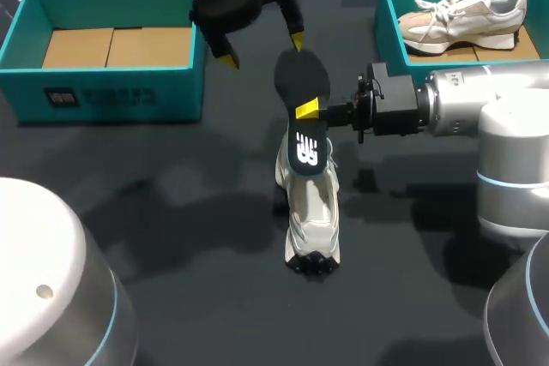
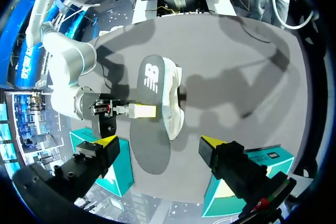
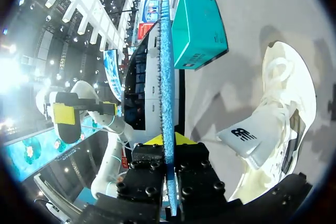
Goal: Take the shoe out of the shoebox, open the shoe tongue, remove and reinsert the insole, then place the shoe into the shoebox
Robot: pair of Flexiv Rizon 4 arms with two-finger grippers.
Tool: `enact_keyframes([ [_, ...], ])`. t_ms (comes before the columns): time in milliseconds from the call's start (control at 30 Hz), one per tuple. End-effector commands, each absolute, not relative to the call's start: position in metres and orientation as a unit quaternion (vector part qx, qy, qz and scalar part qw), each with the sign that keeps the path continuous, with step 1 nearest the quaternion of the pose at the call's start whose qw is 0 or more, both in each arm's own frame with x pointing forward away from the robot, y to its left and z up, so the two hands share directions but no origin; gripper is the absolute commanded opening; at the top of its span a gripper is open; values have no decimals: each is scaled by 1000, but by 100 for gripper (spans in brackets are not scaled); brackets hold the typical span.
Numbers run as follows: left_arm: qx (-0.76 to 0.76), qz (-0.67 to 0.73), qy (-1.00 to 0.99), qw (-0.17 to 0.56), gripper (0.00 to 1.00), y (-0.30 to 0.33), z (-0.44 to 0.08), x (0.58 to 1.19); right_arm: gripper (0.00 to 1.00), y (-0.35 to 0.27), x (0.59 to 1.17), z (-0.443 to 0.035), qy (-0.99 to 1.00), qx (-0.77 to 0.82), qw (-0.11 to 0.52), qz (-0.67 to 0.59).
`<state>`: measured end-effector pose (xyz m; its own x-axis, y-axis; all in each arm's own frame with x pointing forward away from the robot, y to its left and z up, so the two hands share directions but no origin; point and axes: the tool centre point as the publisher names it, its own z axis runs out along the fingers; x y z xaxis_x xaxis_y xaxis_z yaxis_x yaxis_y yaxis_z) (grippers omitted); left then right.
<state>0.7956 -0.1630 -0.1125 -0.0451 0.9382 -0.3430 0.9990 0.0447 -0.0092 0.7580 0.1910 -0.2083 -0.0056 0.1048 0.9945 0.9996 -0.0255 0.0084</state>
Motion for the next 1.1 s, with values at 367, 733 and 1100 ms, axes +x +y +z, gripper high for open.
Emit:
enact_keyframes([
  [367,635,-294,629,340,100,-126,-124,786,0,192,758,-209,-521,-531,464,-480],
  [733,609,-329,609,387,100,-119,-143,801,0,192,758,-209,-521,-531,464,-480],
  [1100,586,-353,588,432,100,-112,-155,798,0,192,758,-209,-521,-531,464,-480],
])
